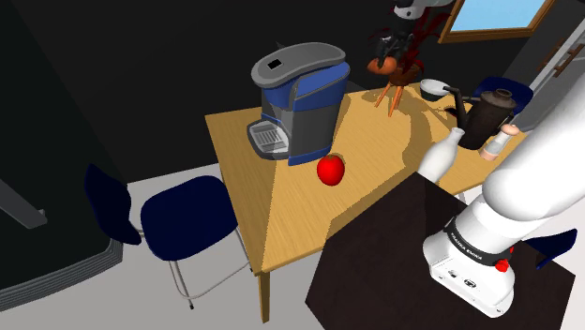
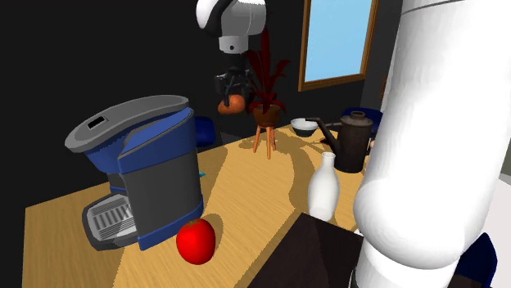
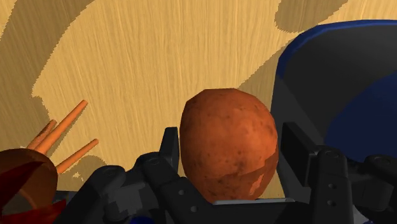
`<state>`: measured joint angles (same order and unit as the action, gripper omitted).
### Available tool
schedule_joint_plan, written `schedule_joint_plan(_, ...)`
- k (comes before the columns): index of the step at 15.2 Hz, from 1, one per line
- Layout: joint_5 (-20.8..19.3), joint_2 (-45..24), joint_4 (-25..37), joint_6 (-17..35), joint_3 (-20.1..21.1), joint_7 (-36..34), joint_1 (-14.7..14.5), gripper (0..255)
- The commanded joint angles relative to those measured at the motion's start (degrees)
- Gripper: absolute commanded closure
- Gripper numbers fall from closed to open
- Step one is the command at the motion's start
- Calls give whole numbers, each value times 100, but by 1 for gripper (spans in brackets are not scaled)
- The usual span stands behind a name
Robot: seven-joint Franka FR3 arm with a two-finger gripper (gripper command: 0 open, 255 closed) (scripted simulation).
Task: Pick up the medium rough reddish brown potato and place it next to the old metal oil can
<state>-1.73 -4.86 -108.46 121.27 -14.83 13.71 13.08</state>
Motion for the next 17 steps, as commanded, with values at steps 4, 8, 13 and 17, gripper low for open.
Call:
schedule_joint_plan(4,-89,566,-693,168,-248,476,255,255)
schedule_joint_plan(8,-160,933,-1101,243,-492,916,485,255)
schedule_joint_plan(13,-247,1292,-1462,289,-835,1510,784,255)
schedule_joint_plan(17,-302,1489,-1632,297,-1142,2022,1022,255)
